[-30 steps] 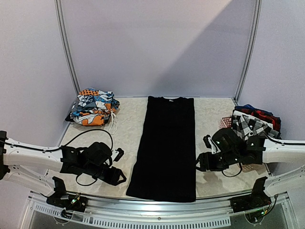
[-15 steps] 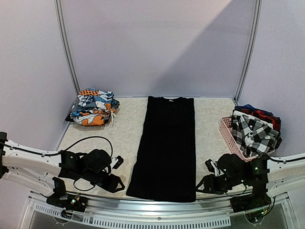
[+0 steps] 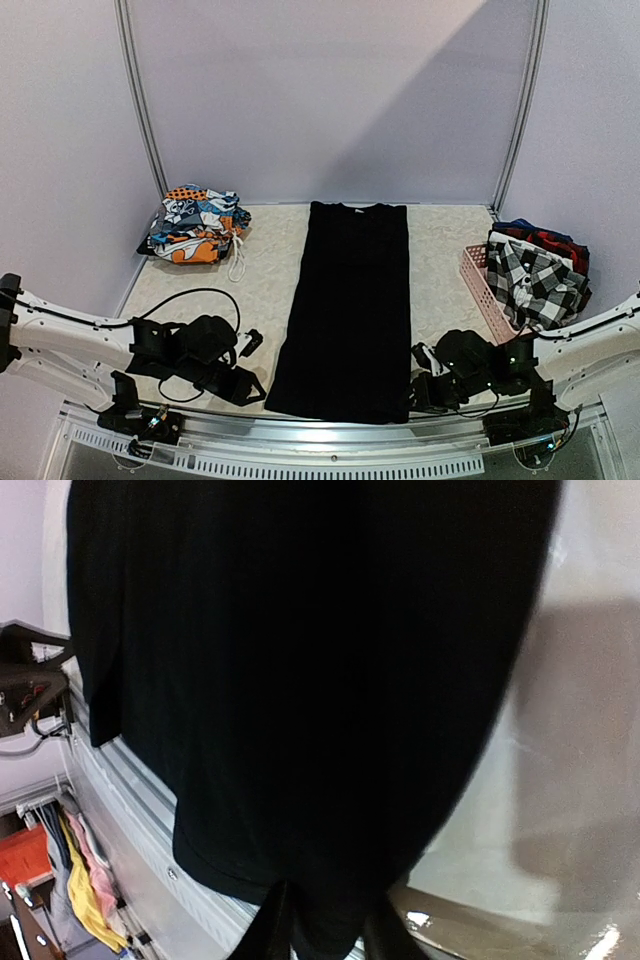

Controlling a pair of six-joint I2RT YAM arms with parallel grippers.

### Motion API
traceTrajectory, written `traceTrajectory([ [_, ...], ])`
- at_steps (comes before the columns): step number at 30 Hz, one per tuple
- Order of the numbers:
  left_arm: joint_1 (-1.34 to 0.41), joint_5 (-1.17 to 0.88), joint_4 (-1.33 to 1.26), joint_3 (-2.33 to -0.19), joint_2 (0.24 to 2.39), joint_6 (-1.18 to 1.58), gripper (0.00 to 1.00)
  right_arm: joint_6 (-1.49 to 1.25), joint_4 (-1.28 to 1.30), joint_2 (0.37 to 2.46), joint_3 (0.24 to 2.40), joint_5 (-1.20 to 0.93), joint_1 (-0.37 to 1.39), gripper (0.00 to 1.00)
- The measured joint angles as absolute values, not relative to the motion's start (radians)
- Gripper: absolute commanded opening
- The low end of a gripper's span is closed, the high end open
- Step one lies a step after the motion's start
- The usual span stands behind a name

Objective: Fold and stack the mixed laundry pile
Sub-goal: Pick up the rectangle-folded T-shirt from the center of the board.

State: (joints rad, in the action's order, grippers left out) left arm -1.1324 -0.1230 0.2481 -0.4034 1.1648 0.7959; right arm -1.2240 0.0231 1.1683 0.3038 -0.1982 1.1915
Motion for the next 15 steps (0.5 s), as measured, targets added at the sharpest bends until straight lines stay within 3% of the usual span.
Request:
traceTrajectory([
  [6, -1.133, -0.127, 0.218, -0.393, 1.179, 0.799, 0.47, -1.209, 0.02, 1.215, 0.319, -0.216, 1.193, 0.01],
  [15, -1.135, -0.128, 0.157, -0.392, 1.209, 0.803, 0.47, -1.199, 0.07, 1.189, 0.321, -0.212, 1.193, 0.0],
])
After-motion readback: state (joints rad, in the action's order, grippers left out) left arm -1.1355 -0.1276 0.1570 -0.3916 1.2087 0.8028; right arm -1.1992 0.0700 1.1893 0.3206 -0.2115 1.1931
